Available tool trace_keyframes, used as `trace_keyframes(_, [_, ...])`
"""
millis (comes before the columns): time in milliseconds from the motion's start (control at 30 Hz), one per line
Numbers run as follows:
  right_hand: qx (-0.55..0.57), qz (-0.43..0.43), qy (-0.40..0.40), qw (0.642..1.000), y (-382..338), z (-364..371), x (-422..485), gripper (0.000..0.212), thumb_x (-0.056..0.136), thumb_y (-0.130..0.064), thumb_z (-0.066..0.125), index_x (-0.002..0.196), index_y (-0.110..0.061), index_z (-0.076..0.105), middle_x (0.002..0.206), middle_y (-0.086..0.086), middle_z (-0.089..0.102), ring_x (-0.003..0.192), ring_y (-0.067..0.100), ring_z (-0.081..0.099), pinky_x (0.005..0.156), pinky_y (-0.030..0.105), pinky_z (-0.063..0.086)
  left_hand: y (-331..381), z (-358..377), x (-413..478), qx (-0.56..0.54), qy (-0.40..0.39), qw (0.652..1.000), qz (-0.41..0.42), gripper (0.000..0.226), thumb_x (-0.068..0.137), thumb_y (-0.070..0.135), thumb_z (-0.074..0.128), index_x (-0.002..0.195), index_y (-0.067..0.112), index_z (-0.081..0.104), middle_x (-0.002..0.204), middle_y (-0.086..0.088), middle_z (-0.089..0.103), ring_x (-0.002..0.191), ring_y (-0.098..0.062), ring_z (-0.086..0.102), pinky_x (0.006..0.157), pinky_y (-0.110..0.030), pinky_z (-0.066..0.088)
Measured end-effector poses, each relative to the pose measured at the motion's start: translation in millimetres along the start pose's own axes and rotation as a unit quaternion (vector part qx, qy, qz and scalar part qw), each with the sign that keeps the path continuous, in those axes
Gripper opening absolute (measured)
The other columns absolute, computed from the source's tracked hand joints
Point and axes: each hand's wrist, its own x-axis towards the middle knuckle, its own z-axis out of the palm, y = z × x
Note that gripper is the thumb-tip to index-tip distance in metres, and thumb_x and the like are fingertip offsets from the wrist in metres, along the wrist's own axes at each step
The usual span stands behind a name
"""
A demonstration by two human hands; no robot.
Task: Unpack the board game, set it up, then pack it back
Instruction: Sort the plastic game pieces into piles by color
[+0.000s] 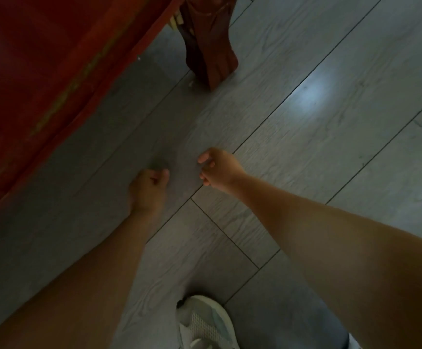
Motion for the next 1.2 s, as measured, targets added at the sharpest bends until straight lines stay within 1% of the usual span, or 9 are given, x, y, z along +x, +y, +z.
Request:
trace_keyframes(67, [0.005,0.001,0.005,1.0,0,-13,-13,0.028,0.091,-0.009,0.05,0.117,-0.016,0.058,0.104,0.009,0.064,0.098,0.027,0.066,0.089,0.043,0.054,29,3,-13,-0.096,-0.065,0.993,-0.014,0.039,0.088,0.048,0.057,0.077,0.011,0.062,0.077,-0.013,0.066,0.07,-0.028,0.063,0.073,-0.037,0.053])
trace_keyframes(200, [-0.018,-0.054,0.007,0.998,-13,-45,-52,0.032,0.084,-0.019,0.07,0.114,-0.026,0.061,0.096,0.001,0.065,0.089,0.014,0.064,0.079,0.03,0.052,88,-9,-50,-0.235,-0.152,0.958,-0.056,0.029,0.099,0.022,0.052,0.073,0.012,0.059,0.061,-0.003,0.057,0.04,0.0,0.051,0.046,-0.017,0.043])
trace_keyframes(367, [-0.047,-0.083,0.066,0.993,-51,-82,-114,0.013,0.082,-0.024,0.074,0.093,-0.019,0.07,0.09,-0.004,0.057,0.076,0.008,0.052,0.065,0.019,0.039,136,-56,-108,-0.291,-0.177,0.935,-0.098,0.031,0.098,0.034,0.052,0.076,0.015,0.065,0.066,0.0,0.062,0.057,-0.008,0.057,0.06,-0.023,0.049])
trace_keyframes(533, [-0.053,-0.067,0.085,0.993,-120,-130,-185,0.014,0.088,-0.018,0.066,0.101,-0.016,0.068,0.092,-0.002,0.065,0.079,0.01,0.058,0.061,0.012,0.039,188,-132,-164,-0.237,-0.201,0.943,-0.121,0.036,0.102,0.029,0.041,0.077,0.015,0.063,0.067,-0.001,0.061,0.051,-0.007,0.055,0.052,-0.019,0.044])
trace_keyframes(600, [-0.046,-0.076,0.103,0.991,-155,-145,-211,0.015,0.086,-0.013,0.064,0.1,-0.017,0.068,0.085,-0.007,0.061,0.077,0.008,0.056,0.061,0.007,0.039,199,-166,-182,-0.231,-0.178,0.952,-0.095,0.026,0.097,0.026,0.049,0.076,0.017,0.06,0.066,0.0,0.059,0.051,-0.008,0.054,0.054,-0.022,0.046])
trace_keyframes(700, [-0.023,-0.095,0.122,0.988,-208,-155,-250,0.015,0.084,-0.013,0.065,0.094,-0.023,0.062,0.072,-0.013,0.054,0.064,0.003,0.051,0.064,0.02,0.043,211,-222,-215,-0.176,-0.101,0.978,-0.04,0.017,0.095,0.023,0.052,0.091,0.013,0.065,0.077,-0.004,0.067,0.072,-0.023,0.063,0.069,-0.038,0.05])
trace_keyframes(833, [-0.072,-0.157,0.074,0.982,-272,-151,-288,0.016,0.086,-0.019,0.067,0.101,-0.02,0.06,0.07,-0.014,0.051,0.06,0.0,0.049,0.06,0.014,0.041,219,-292,-250,-0.115,-0.039,0.992,-0.024,0.014,0.094,0.024,0.055,0.089,0.017,0.066,0.076,0.002,0.066,0.074,-0.017,0.061,0.062,-0.031,0.042])
trace_keyframes(1067, [-0.152,-0.196,0.071,0.966,-335,-114,-282,0.014,0.084,-0.018,0.07,0.097,-0.017,0.066,0.097,-0.001,0.061,0.084,0.014,0.058,0.078,0.034,0.05,189,-345,-231,-0.232,0.067,0.963,-0.118,0.013,0.09,0.012,0.054,0.088,0.021,0.063,0.071,0.002,0.061,0.071,-0.024,0.06,0.062,-0.03,0.042])
trace_keyframes(1200, [-0.173,-0.178,0.082,0.965,-348,-99,-257,0.014,0.084,-0.013,0.068,0.095,-0.02,0.063,0.078,-0.011,0.055,0.074,0.009,0.054,0.068,0.029,0.047,182,-359,-196,-0.27,0.099,0.952,-0.103,0.029,0.088,0.009,0.053,0.115,0.013,0.061,0.088,-0.001,0.062,0.085,-0.024,0.062,0.076,-0.04,0.052])
